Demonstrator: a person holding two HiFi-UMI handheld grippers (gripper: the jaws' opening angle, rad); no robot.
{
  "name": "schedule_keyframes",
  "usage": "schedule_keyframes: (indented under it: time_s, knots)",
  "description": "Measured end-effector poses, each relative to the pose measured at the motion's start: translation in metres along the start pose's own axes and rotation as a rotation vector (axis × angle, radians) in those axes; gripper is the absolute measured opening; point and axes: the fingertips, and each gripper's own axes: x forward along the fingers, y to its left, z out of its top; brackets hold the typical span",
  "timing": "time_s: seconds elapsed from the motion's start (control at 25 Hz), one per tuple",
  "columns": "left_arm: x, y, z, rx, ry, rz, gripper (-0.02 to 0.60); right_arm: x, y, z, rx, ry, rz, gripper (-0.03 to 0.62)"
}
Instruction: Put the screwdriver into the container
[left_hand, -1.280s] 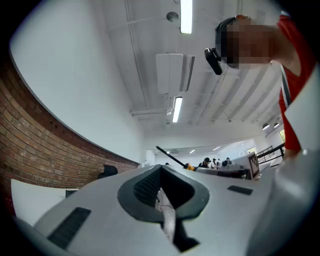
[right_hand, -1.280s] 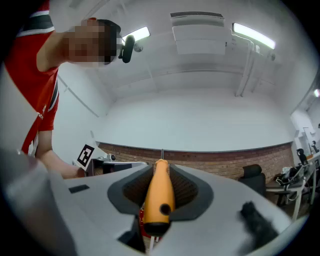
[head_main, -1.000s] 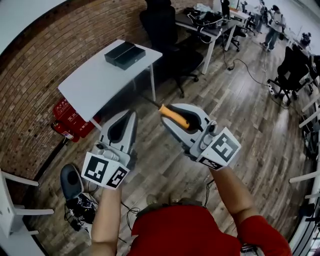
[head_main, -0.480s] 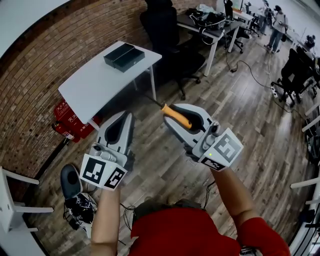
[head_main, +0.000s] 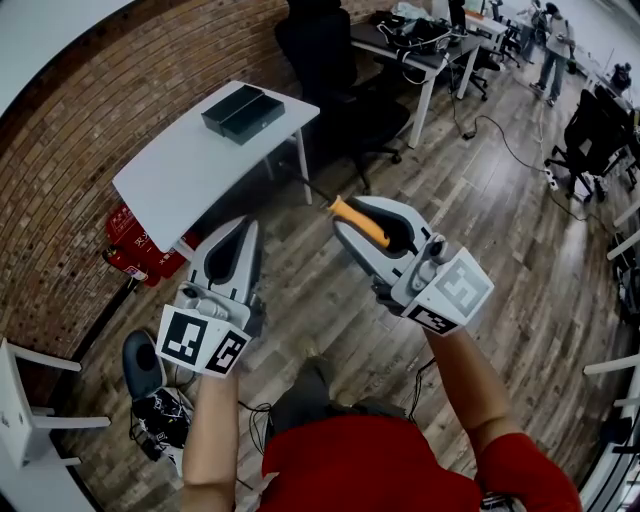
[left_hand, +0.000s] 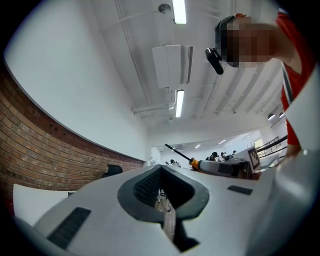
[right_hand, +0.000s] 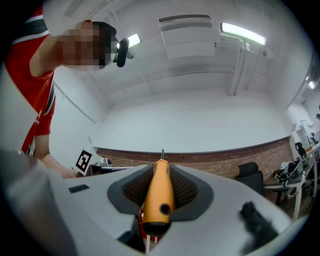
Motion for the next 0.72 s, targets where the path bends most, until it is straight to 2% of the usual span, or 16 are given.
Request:
schedule_keyframes:
  time_s: [0.32, 0.72]
  knots:
    - [0.036, 0.048, -0.006, 0.02, -0.025, 0.004, 0.012, 0.04, -0.037, -0.013, -0.014, 0.008, 0.005, 0.112]
    - [0.092, 0.157, -0.027, 0.037, -0.011, 0.016, 0.012, 0.132, -0.103, -0.056, -0.022, 0.049, 0.009, 0.112]
